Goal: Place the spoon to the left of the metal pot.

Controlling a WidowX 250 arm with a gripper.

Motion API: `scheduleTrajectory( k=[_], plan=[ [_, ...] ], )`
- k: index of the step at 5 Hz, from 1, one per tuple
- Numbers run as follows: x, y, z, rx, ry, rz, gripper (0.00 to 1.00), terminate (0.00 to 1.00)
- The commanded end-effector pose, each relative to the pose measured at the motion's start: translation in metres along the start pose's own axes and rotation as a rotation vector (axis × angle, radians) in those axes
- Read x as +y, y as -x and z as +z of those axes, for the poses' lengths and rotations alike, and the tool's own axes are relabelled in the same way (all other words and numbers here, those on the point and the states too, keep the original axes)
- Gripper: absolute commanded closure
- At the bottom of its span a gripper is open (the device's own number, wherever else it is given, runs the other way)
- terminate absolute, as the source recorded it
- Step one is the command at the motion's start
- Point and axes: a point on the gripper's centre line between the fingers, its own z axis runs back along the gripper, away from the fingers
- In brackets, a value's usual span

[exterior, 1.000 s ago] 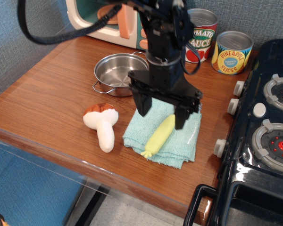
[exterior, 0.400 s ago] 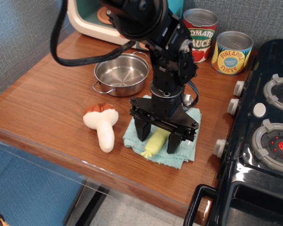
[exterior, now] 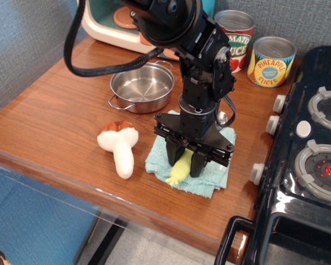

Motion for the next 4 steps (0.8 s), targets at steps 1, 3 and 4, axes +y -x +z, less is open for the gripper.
scheduleTrajectory(
  k=[1,3,4],
  plan=[
    [0.0058,-0.0060,0.0200,-0.053,0.018,0.015,0.00,0.00],
    [0.0053,-0.0092,0.0217,-0.055,0.010,0.011,0.00,0.00],
    [0.0040,-0.0115,0.0225,-0.060,0.011,0.001,0.00,0.00]
  ],
)
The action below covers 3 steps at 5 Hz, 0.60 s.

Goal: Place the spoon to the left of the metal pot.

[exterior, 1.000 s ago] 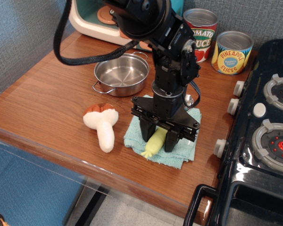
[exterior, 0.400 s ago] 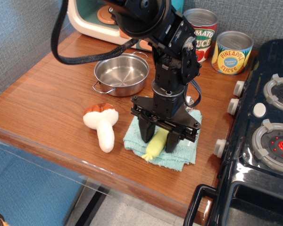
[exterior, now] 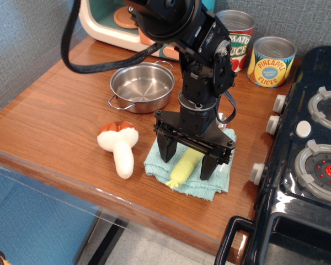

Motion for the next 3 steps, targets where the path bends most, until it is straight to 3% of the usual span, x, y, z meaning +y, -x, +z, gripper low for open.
scheduleTrajectory(
  k=[1,3],
  plan=[
    [0.0036,-0.0118,0.0147,-0.064,0.000,-0.003,1.00,0.00],
    [0.0043,-0.0127,0.0100,-0.046,-0.012,0.006,1.00,0.00]
  ],
)
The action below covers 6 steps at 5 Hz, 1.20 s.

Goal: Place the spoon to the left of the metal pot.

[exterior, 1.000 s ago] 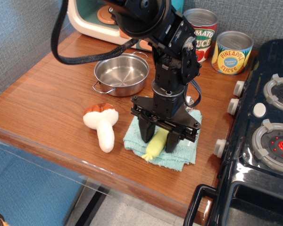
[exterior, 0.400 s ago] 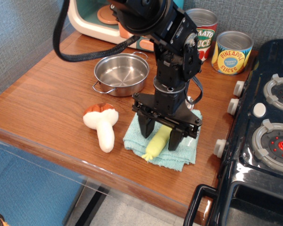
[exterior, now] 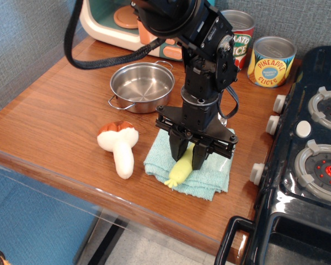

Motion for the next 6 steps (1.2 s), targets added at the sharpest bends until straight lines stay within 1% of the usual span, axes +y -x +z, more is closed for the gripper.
scheduleTrajectory(
  k=[1,2,3,4,5,6],
  plan=[
    [0.008,-0.011,0.014,-0.051,0.003,0.015,1.00,0.00],
    [0.013,-0.021,0.032,-0.103,0.019,0.030,1.00,0.00],
    [0.027,-0.032,0.050,-0.141,0.032,0.057,1.00,0.00],
    [0.050,-0.035,0.059,-0.149,0.032,0.084,1.00,0.00],
    [0.091,-0.038,0.064,-0.149,0.024,0.136,1.00,0.00],
    [0.135,-0.039,0.064,-0.151,0.017,0.152,1.00,0.00]
  ],
)
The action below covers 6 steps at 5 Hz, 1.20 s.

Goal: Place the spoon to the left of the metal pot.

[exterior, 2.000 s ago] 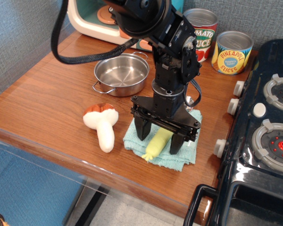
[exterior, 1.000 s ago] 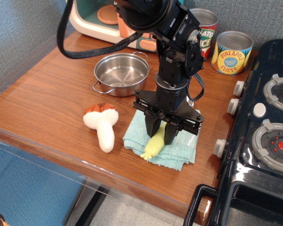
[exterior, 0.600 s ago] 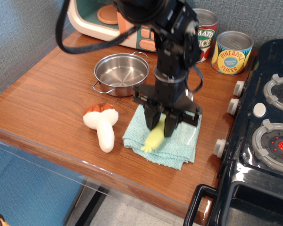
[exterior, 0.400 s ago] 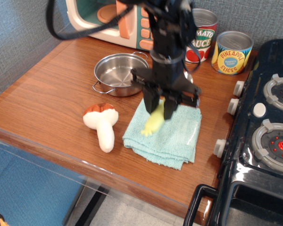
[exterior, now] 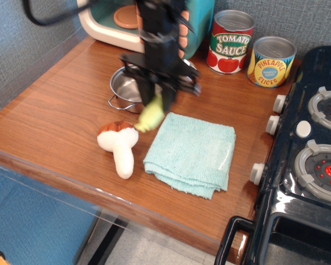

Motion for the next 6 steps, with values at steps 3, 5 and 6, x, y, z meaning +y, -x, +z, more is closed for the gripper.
scheduleTrajectory(
  k=[3,5,6],
  plan=[
    [0.137,-0.038,-0.013,0.061,-0.091,-0.107,1.00,0.00],
    [0.167,-0.039,-0.042,0.148,-0.085,-0.140,1.00,0.00],
    [0.165,-0.038,-0.033,0.121,-0.062,-0.184,0.00,0.00]
  ],
)
